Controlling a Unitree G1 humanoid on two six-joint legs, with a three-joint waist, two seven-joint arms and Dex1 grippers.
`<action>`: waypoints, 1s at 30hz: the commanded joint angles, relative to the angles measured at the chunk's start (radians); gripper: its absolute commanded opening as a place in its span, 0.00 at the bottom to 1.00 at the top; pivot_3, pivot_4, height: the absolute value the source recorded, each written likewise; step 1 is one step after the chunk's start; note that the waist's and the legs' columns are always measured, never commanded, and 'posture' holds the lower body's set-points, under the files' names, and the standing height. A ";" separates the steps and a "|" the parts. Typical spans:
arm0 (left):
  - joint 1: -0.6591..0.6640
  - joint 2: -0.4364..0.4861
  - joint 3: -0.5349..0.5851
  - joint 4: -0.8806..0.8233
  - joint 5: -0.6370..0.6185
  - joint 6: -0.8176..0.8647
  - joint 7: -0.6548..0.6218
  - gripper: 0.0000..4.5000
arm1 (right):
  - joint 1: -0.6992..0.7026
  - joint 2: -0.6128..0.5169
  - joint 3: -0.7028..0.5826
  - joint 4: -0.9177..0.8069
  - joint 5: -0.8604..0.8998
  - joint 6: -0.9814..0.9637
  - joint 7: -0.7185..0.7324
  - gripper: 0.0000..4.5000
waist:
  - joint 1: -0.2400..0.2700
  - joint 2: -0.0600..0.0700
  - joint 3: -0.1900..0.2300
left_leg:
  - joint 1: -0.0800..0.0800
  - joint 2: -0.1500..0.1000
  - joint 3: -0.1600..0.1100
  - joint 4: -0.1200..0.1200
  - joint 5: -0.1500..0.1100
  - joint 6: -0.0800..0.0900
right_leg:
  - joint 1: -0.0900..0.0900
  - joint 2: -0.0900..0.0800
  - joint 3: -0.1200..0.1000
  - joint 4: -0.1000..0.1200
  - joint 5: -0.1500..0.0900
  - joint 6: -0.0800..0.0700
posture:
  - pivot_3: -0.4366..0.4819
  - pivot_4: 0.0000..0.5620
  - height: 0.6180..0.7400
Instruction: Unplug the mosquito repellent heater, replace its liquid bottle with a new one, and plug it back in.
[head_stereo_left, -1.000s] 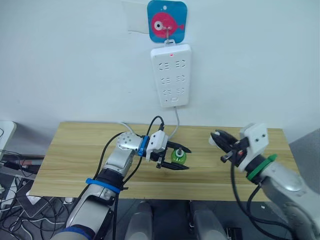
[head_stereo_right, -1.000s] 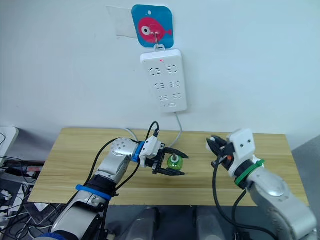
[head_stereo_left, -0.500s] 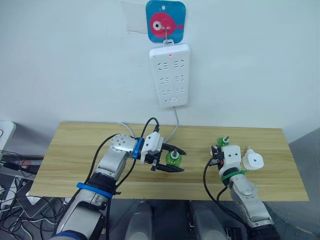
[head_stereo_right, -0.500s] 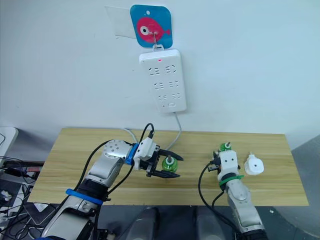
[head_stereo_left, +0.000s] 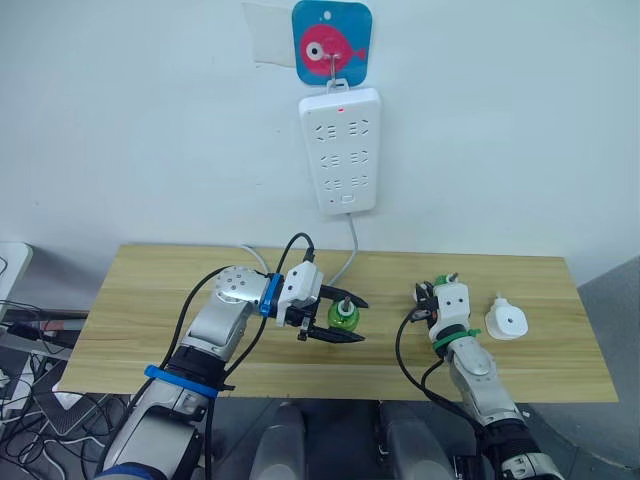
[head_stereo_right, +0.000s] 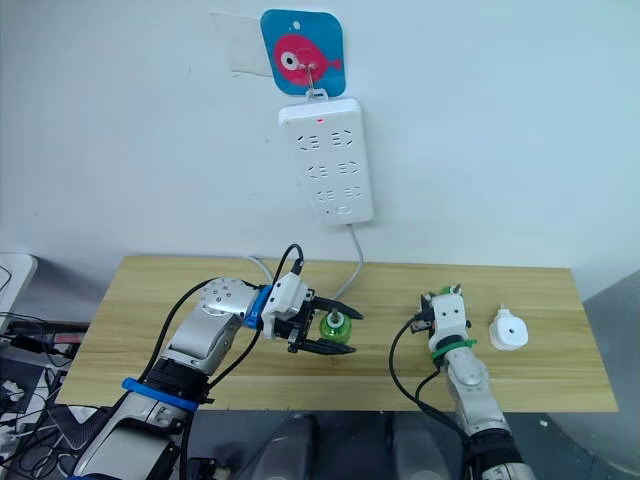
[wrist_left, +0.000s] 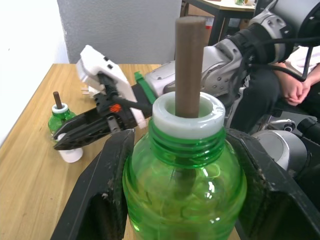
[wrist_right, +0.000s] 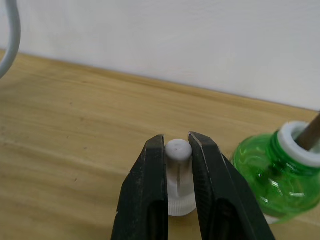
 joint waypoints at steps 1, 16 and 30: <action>0.001 0.001 0.011 -0.035 -0.022 0.003 -0.002 0.51 | 0.025 0.007 -0.012 -0.005 0.004 -0.006 0.020 0.15 | 0.000 0.000 0.000 | 0.000 0.000 0.000 0.000 0.000 0.000 | 0.000 0.000 0.000 0.000 0.000 0.000 | 0.67 0.52 1.00; 0.002 -0.028 0.007 0.003 -0.014 -0.029 0.001 0.51 | 0.338 -0.030 0.034 -0.571 0.005 0.210 0.087 0.99 | 0.000 0.005 0.003 | 0.000 0.000 0.000 -0.001 0.000 0.000 | 0.000 0.000 0.000 0.000 -0.001 0.000 | 0.62 0.50 1.00; -0.015 -0.083 -0.010 0.093 -0.014 -0.162 -0.049 0.51 | 0.409 -0.372 -0.001 -1.283 0.404 0.717 0.370 0.99 | -0.008 0.004 0.001 | 0.000 0.000 -0.001 0.000 0.000 0.000 | 0.001 0.000 0.000 -0.001 -0.001 0.000 | 0.57 0.42 1.00</action>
